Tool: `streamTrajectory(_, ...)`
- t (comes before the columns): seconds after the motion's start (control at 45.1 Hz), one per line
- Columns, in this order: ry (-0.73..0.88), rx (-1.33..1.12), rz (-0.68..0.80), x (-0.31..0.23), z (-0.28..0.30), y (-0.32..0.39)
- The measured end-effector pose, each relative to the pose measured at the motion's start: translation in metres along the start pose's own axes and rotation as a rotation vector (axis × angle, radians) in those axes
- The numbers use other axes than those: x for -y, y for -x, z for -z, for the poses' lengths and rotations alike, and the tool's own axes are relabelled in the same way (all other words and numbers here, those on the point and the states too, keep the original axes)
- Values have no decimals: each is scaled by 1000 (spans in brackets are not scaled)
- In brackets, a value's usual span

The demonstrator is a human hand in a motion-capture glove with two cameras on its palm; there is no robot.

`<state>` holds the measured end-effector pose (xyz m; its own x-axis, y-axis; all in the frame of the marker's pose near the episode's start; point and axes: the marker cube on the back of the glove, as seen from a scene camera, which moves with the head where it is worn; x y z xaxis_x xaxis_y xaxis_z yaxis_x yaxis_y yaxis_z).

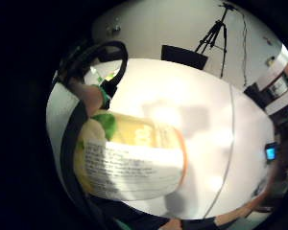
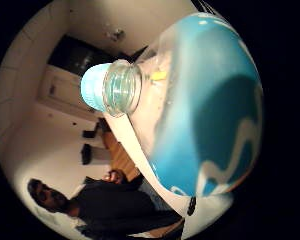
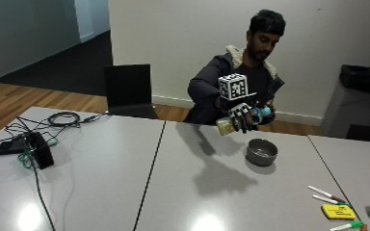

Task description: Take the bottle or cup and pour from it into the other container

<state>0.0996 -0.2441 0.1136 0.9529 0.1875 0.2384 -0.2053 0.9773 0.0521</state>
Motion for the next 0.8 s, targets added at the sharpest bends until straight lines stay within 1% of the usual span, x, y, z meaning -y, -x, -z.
streamTrajectory(0.044,74,-83,89,-5,-3,6)
streamTrajectory(0.089,105,-167,128,-4,-6,12)
streamTrajectory(0.355,155,-637,256,-2,-36,45)
streamTrajectory(0.488,144,-840,341,-5,-53,59)
streamTrajectory(0.555,148,-922,368,-9,-62,67)
streamTrajectory(0.666,162,-1039,411,-30,-81,87)
streamTrajectory(0.799,171,-1069,424,-28,-88,88)
